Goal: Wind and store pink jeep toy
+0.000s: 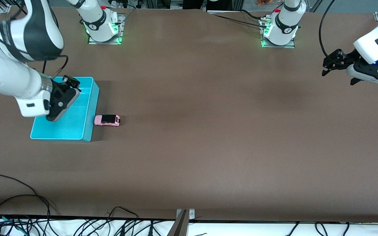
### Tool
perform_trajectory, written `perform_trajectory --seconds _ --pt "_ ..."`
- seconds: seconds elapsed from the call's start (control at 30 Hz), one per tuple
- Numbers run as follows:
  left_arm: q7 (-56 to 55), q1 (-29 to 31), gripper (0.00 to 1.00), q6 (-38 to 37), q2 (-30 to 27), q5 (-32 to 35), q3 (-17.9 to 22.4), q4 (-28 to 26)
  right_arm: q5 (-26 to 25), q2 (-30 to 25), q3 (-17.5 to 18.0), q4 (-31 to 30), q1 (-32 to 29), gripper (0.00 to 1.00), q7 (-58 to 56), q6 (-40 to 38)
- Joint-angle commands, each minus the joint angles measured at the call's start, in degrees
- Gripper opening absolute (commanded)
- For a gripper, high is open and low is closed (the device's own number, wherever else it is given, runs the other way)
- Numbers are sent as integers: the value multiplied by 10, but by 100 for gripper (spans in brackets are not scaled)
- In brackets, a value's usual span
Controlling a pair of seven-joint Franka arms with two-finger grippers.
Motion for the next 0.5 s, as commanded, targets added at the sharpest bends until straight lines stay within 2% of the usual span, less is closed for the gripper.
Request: perform_trajectory --seconds 0.0,0.27,0.47 --pt "-10 -2 100 6 10 -10 4 8 13 32 0 -12 1 100 -128 52" --pt "-10 -8 100 -5 24 32 -1 34 21 72 0 -26 1 100 -243 110" --pt "-13 -6 100 -23 38 29 -2 57 22 75 9 -96 1 100 -267 201"
